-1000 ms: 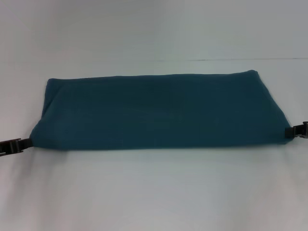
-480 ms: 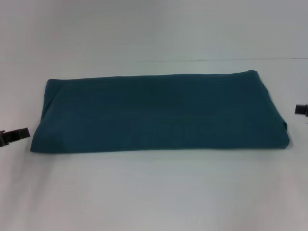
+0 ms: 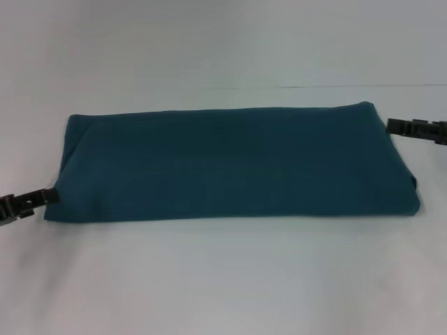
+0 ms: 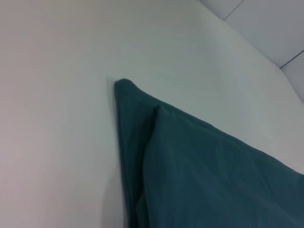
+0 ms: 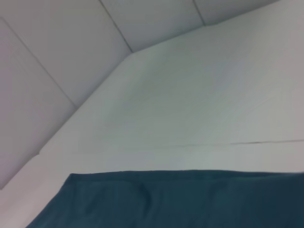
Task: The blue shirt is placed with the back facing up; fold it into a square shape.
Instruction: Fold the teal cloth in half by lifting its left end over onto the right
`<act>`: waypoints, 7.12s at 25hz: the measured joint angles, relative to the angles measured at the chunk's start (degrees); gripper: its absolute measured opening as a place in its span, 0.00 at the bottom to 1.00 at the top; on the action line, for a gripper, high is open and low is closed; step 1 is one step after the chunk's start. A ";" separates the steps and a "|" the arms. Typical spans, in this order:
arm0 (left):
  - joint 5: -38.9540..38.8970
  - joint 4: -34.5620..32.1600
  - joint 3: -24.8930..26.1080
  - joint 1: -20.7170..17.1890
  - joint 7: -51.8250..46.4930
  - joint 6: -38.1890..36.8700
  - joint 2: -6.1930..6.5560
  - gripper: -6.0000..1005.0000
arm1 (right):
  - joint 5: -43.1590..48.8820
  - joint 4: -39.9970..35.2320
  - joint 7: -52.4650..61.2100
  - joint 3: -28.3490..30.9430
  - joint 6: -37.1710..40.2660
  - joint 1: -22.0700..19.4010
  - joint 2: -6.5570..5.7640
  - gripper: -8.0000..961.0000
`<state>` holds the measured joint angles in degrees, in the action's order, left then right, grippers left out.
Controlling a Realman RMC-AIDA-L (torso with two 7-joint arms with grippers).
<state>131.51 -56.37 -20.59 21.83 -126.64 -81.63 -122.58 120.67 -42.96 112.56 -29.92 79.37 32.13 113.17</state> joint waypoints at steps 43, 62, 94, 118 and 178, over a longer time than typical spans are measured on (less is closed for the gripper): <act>10.96 7.81 -1.52 7.41 -7.37 5.66 2.10 0.88 | -5.27 1.39 -2.78 0.31 -2.82 2.12 1.23 0.95; 10.96 8.90 -3.67 8.92 -7.74 8.05 2.28 0.87 | -6.06 1.39 -2.79 0.39 -3.15 2.15 1.08 0.95; 15.93 6.62 -6.33 9.87 -11.18 4.17 3.24 0.87 | -6.06 1.39 -2.29 0.30 -3.26 2.03 0.88 0.95; 16.40 7.51 -7.28 11.90 -11.26 7.97 3.21 0.82 | -6.06 1.39 -1.65 0.39 -3.34 1.89 0.64 0.94; -3.26 1.21 1.93 8.27 0.84 -8.34 5.18 0.02 | -14.74 28.30 -27.66 -19.06 -31.07 19.54 7.65 0.01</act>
<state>128.25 -55.17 -18.66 30.10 -125.79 -89.97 -117.41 105.92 -14.67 84.90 -48.98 48.29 51.67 120.82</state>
